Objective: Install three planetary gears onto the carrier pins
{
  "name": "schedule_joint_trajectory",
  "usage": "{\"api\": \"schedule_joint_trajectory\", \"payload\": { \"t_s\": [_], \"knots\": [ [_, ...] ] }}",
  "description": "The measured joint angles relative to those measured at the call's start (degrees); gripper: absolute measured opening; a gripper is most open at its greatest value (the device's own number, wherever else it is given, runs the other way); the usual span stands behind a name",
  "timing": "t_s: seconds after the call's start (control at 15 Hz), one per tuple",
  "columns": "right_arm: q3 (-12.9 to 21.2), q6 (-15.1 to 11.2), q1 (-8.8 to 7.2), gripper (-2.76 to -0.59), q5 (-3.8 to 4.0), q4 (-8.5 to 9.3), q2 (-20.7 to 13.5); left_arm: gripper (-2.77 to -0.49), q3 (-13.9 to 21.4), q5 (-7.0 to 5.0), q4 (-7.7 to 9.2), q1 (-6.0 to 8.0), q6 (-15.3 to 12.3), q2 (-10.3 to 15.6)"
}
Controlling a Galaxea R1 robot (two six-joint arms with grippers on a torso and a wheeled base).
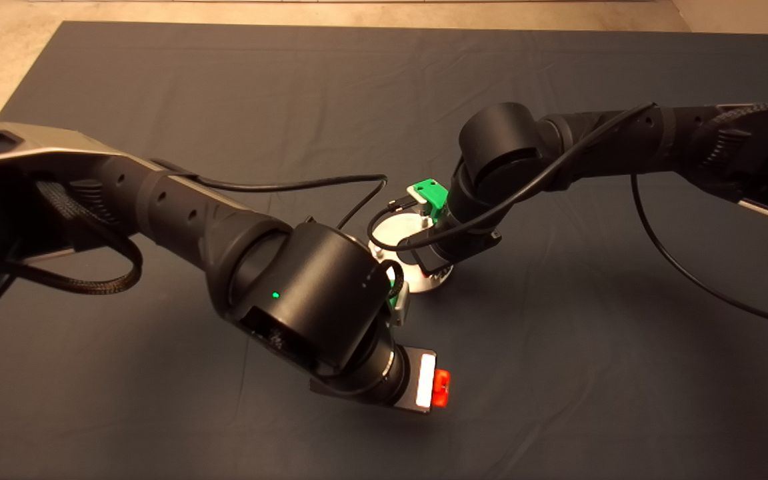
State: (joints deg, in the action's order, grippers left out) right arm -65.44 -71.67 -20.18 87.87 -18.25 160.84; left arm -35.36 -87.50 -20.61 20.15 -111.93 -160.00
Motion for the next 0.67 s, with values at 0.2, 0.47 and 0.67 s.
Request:
{"api": "schedule_joint_trajectory", "payload": {
  "t_s": [0.2,0.47,0.67],
  "knots": [
    [0.20,-0.13,0.00,-2.31,-0.05,0.00,-0.95,-0.51,0.00,0.01,0.02,0.00,0.00,0.00],
    [0.26,-0.13,0.02,-2.31,0.01,0.00,-1.66,-0.51,0.00,0.02,0.02,0.00,0.00,-0.01],
    [0.30,-0.16,0.04,-2.31,0.00,0.00,-1.64,-0.51,0.00,0.02,0.02,0.00,0.00,-0.01]
  ]
}}
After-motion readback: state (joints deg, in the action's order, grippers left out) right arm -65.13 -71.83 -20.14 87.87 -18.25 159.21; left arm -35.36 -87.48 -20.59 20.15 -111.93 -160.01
